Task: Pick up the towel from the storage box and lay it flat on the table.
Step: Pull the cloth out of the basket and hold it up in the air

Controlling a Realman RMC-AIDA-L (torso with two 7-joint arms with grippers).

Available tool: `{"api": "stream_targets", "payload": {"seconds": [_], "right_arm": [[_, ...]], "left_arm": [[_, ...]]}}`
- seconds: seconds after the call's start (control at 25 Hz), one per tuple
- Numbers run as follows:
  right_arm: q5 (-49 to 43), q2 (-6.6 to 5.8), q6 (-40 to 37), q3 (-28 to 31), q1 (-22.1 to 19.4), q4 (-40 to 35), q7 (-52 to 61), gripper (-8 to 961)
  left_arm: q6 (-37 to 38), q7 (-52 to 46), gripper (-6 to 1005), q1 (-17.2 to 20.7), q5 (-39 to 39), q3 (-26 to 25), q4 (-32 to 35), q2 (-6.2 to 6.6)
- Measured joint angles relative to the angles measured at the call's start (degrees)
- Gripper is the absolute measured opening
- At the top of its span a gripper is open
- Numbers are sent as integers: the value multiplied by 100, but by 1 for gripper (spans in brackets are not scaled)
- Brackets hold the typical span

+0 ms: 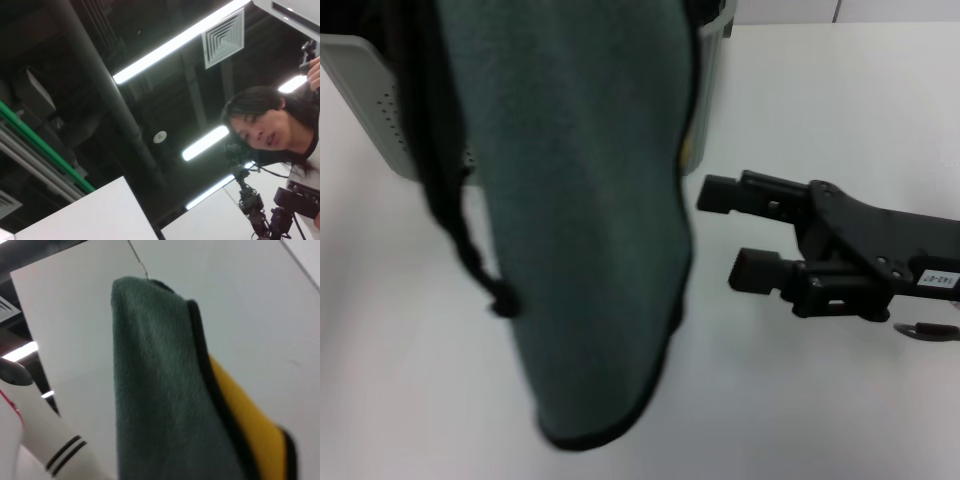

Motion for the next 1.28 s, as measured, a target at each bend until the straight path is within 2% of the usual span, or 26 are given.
{"api": "stream_targets", "payload": {"seconds": [0.16,0.32,0.56,1.28], "right_arm": [[-85,8,-209,-152,218,66,274,815],[-97,-3,-243,-164,171,100,385,793],[-98,-11,-251,-152,160,91,388,656],[-239,-1,-140,-172,141,117,254,597]], "left_arm": [[3,0,19,-90,-22,74,41,0],[6,1,19,-153,-44,130,60,0],[14,20,19,-227,-39,134,104,0],[25,2,21,-281,-123,340,266,-10]]}}
